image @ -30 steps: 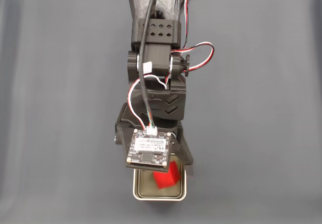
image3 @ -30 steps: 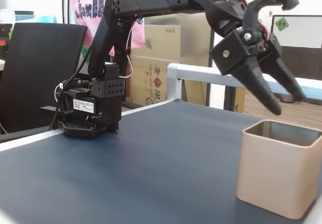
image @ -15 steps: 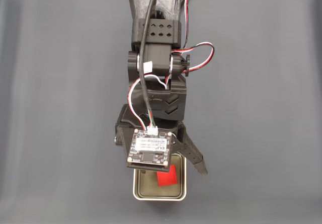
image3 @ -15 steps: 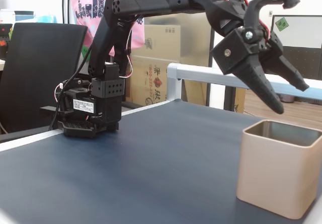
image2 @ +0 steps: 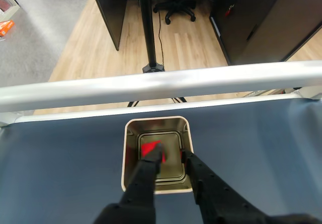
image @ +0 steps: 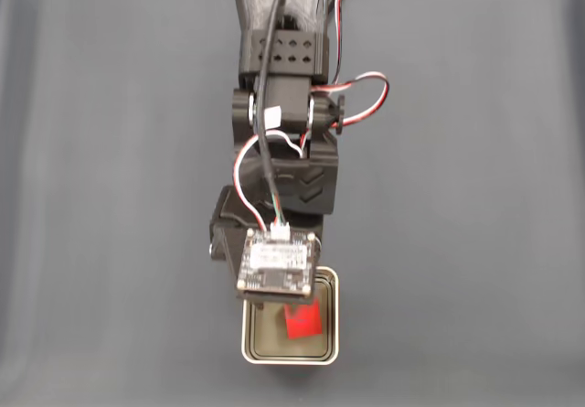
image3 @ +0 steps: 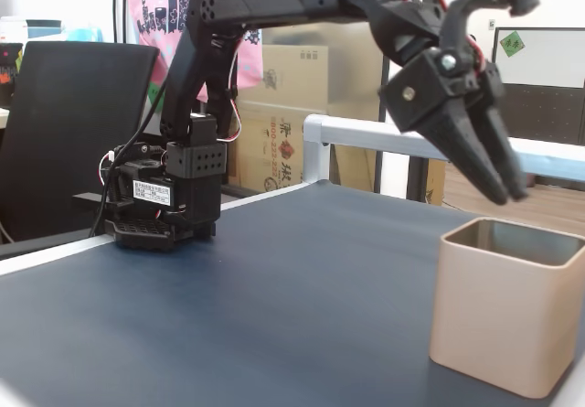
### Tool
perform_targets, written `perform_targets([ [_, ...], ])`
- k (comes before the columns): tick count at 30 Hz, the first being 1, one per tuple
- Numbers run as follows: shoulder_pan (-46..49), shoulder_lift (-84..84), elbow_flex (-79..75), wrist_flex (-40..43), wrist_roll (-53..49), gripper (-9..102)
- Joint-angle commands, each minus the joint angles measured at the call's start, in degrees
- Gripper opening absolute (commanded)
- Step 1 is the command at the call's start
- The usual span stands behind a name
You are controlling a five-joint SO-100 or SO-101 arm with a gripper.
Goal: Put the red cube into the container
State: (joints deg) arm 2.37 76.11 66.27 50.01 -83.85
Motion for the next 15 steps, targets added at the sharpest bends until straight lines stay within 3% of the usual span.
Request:
perform_targets([
  [1, 1.14, 11.16, 5.54, -1.85, -1.05, 0],
  [11, 1.23, 49.66, 49.83, -13.01, -7.73, 0],
  [15, 1.05, 63.28, 66.88, -13.89, -10.55, 0],
])
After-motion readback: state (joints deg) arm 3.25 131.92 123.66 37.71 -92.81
